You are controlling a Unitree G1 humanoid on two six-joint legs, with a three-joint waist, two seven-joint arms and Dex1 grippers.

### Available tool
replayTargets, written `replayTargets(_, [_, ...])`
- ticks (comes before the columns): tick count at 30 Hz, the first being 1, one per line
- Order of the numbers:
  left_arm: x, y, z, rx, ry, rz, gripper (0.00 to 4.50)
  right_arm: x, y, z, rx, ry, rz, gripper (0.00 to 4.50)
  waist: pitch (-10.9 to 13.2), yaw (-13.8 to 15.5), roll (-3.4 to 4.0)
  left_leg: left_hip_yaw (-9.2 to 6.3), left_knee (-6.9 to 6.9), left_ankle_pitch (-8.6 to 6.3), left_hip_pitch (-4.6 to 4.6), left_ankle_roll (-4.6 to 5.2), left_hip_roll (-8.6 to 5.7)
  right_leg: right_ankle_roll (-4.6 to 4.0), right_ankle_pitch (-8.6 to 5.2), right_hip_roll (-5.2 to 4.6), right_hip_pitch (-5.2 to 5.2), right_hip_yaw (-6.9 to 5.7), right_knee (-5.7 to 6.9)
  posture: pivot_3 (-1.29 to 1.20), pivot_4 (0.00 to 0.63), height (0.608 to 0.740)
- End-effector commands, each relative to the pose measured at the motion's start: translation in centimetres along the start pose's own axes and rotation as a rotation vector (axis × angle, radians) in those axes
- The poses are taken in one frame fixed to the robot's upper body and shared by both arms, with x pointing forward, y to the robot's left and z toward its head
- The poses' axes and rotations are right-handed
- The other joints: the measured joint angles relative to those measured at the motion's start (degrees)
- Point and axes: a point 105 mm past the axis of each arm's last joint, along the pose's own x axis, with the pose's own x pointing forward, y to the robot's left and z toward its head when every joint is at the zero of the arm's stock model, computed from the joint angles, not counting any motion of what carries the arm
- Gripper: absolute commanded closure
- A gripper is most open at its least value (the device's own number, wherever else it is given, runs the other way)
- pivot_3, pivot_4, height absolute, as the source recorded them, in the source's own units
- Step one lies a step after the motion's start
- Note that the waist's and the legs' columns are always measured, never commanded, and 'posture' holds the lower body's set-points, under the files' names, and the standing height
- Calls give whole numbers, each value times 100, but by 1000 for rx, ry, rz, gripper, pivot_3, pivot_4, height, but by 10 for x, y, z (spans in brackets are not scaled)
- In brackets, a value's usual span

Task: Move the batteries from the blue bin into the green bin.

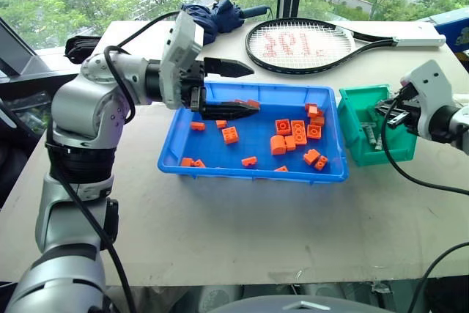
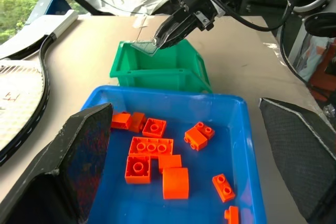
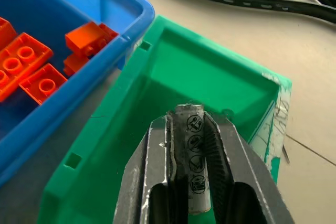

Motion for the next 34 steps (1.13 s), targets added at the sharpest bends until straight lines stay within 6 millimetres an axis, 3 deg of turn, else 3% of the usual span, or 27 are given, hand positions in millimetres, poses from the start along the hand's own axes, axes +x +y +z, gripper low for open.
replayTargets(1, [-1, -2, 12, 68, 0, -9, 0, -9, -17, 6, -22, -38, -93, 2433, 0, 5, 0, 0, 0, 0, 0, 0, 0, 0, 0, -1, 0, 0, -1, 0, 150, 740])
replayTargets(4, [-4, -4, 5, 67, 9, 6, 0, -16, -16, 9, 6, -99, -72, 964, 0, 11, 0, -2, 0, 0, 0, 0, 1, 0, 0, 0, 0, -1, -1, 0, 150, 740])
replayTargets(5, [-6, -6, 2, 47, 0, 14, 0, -20, -12, 10, 4, -133, -40, 692, 0, 12, 0, -2, 0, 0, 0, 0, 1, 0, 0, 0, 0, -1, -1, 0, 150, 740])
replayTargets(10, [-17, -15, -23, -50, 23, 108, 0, -46, 5, 6, 34, -364, 79, 692, 0, 14, 0, -3, -5, -1, -2, 1, 24, 1, 0, 2, 2, -1, -6, 0, 150, 740])
replayTargets(12, [-18, -17, -29, -53, 19, 169, 0, -55, 10, -5, 44, -407, 110, 692, 0, 24, 0, -3, -3, -1, -1, 2, 26, 1, 0, 2, 4, -2, -5, 0, 150, 740])
replayTargets(18, [-27, -56, -50, -119, 17, 301, 0, -76, 39, -61, 145, -345, 351, 692, -1, 36, 1, 0, -1, -5, 17, 8, 33, 1, 0, -5, 30, 3, -9, 0, 150, 740])
replayTargets(20, [-31, -75, -62, -156, 44, 338, 0, -80, 46, -84, 168, -283, 410, 165, -4, 13, 3, 0, 0, -5, 17, 8, 34, 1, 0, -4, 29, 3, -7, 0, 150, 740])
replayTargets(22, [-37, -92, -79, -166, 85, 409, 0, -83, 49, -103, 148, -240, 442, 26, -5, 11, 5, 10, -11, -6, 47, 9, 36, -1, -1, -11, 51, 25, -7, 0, 150, 740])
replayTargets(24, [-40, -105, -90, -187, 102, 451, 0, -85, 49, -112, 136, -228, 450, 26, -5, 22, 7, 15, -31, -9, 106, 11, 38, -4, -3, -10, 100, 36, -28, 0, 150, 740])
replayTargets(28, [-42, -135, -128, -253, 177, 517, 0, -90, 51, -136, 117, -197, 483, 26, -13, 50, 11, 17, -31, -9, 130, 10, 41, -16, -9, -9, 131, 38, -41, 0, 150, 740])
replayTargets(34, [-36, -155, -155, -221, 219, 521, 0, -84, 48, -146, 64, -221, 449, 26, -21, 102, 20, 16, -31, -10, 132, 10, 40, -27, -12, -7, 145, 35, -67, 0, 150, 740])
